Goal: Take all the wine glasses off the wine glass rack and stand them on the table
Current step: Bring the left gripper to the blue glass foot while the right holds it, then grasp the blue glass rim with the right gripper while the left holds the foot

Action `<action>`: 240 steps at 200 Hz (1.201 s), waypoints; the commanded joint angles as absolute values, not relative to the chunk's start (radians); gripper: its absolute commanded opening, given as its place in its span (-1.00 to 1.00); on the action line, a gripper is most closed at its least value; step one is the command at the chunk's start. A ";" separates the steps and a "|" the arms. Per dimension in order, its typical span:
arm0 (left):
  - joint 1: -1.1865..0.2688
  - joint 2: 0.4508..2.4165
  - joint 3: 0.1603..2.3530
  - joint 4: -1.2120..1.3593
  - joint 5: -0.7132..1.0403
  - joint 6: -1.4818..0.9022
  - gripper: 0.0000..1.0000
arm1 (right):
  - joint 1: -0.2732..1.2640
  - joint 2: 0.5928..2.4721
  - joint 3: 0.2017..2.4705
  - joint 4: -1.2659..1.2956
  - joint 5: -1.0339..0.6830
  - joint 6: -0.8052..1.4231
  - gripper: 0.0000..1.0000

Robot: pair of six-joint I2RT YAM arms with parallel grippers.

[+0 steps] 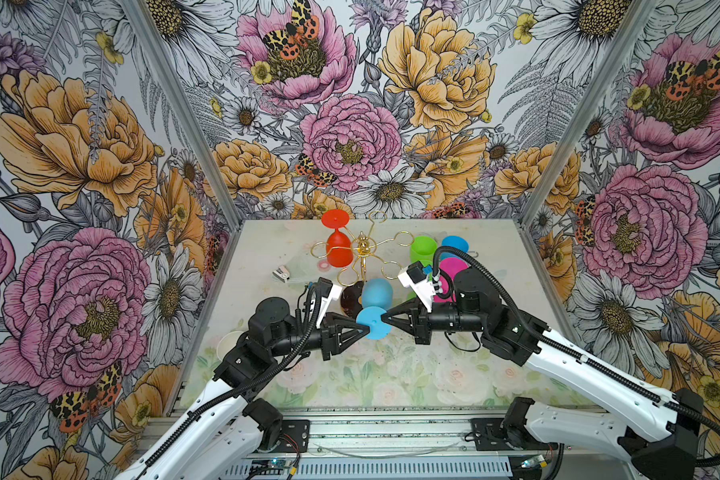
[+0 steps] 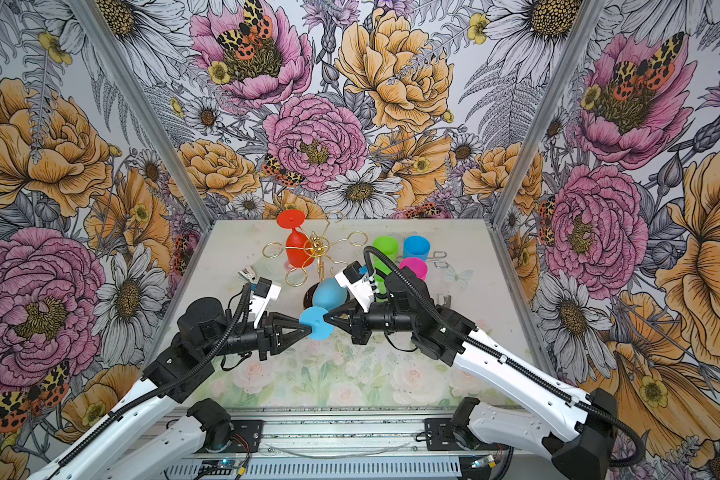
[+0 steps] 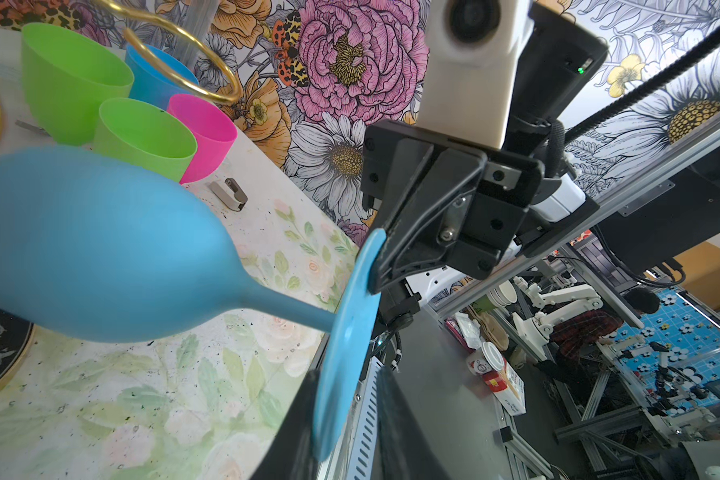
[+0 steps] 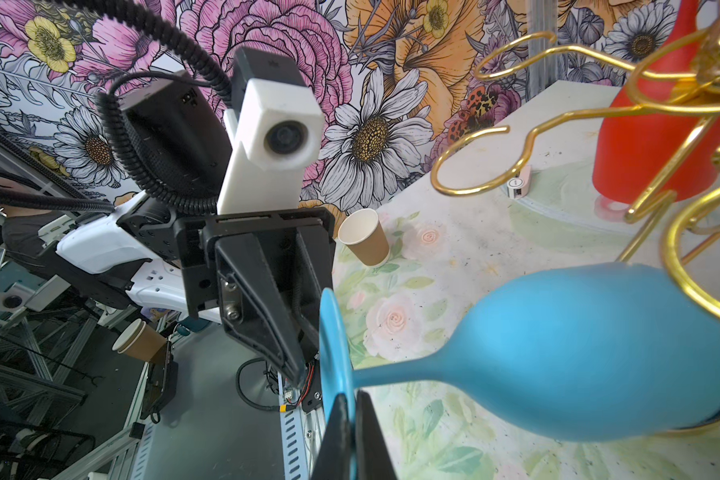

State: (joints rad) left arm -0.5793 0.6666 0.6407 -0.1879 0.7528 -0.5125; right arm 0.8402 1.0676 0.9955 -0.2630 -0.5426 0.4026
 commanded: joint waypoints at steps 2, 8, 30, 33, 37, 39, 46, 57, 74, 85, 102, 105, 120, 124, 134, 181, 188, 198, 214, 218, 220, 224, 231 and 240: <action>-0.566 0.651 0.627 -0.153 0.784 -0.523 -0.66 | 0.846 1.072 0.985 -0.227 -0.514 0.407 -1.00; -0.564 0.653 0.627 -0.150 0.786 -0.525 -0.71 | 0.846 1.072 0.986 -0.226 -0.516 0.408 -1.00; -0.557 0.655 0.623 -0.142 0.790 -0.534 -0.83 | 0.846 1.068 0.986 -0.227 -0.522 0.411 -1.00; -0.556 0.657 0.623 -0.141 0.790 -0.533 -0.84 | 0.845 1.067 0.986 -0.227 -0.523 0.411 -1.00; -0.554 0.657 0.623 -0.141 0.791 -0.534 -0.85 | 0.845 1.066 0.984 -0.227 -0.523 0.411 -1.00; -0.555 0.657 0.623 -0.141 0.791 -0.535 -0.86 | 0.846 1.065 0.984 -0.228 -0.524 0.411 -1.00; -0.553 0.658 0.623 -0.138 0.794 -0.536 -0.88 | 0.845 1.063 0.985 -0.228 -0.527 0.411 -1.00; -0.554 0.660 0.623 -0.131 0.796 -0.538 -0.92 | 0.845 1.060 0.982 -0.228 -0.528 0.413 -1.00; -0.553 0.663 0.623 -0.128 0.796 -0.540 -0.99 | 0.846 1.053 0.977 -0.228 -0.526 0.411 -0.98; -0.554 0.666 0.624 -0.128 0.800 -0.541 -1.00 | 0.845 1.044 0.974 -0.228 -0.518 0.409 -0.94; -0.554 0.671 0.624 -0.131 0.802 -0.543 -1.00 | 0.841 1.025 0.970 -0.229 -0.508 0.404 -0.77; -0.554 0.673 0.624 -0.133 0.803 -0.543 -1.00 | 0.841 1.020 0.969 -0.230 -0.508 0.403 -0.73; -0.553 0.679 0.630 -0.161 0.804 -0.530 -1.00 | 0.835 0.994 0.961 -0.230 -0.496 0.399 -0.59; -0.554 0.681 0.633 -0.173 0.801 -0.523 -1.00 | 0.832 0.986 0.957 -0.230 -0.491 0.397 -0.58; -0.554 0.683 0.643 -0.214 0.777 -0.502 -1.00 | 0.824 0.967 0.947 -0.229 -0.472 0.398 -0.52; -0.564 0.669 0.668 -0.278 0.730 -0.445 -1.00 | 0.743 0.904 0.900 -0.229 -0.436 0.459 -0.09; -0.579 0.667 0.670 -0.291 0.696 -0.441 -1.00 | 0.728 0.898 0.888 -0.229 -0.436 0.471 -0.05; -0.613 0.662 0.676 -0.315 0.647 -0.404 -1.00 | 0.706 0.890 0.872 -0.233 -0.445 0.492 -0.01; -0.700 0.660 0.690 -0.358 0.571 -0.312 -1.00 | 0.670 0.880 0.845 -0.237 -0.459 0.529 0.04; -0.729 0.660 0.694 -0.368 0.550 -0.290 -1.00 | 0.664 0.877 0.838 -0.238 -0.463 0.538 0.05; -0.742 0.661 0.695 -0.372 0.539 -0.281 -1.00 | 0.661 0.875 0.835 -0.239 -0.464 0.541 0.06; -0.770 0.662 0.699 -0.378 0.515 -0.262 -1.00 | 0.653 0.873 0.830 -0.241 -0.467 0.550 0.06; -0.819 0.663 0.704 -0.386 0.479 -0.228 -1.00 | 0.643 0.870 0.822 -0.246 -0.468 0.560 0.07; -0.874 0.664 0.708 -0.395 0.435 -0.191 -1.00 | 0.627 0.866 0.813 -0.266 -0.472 0.571 0.07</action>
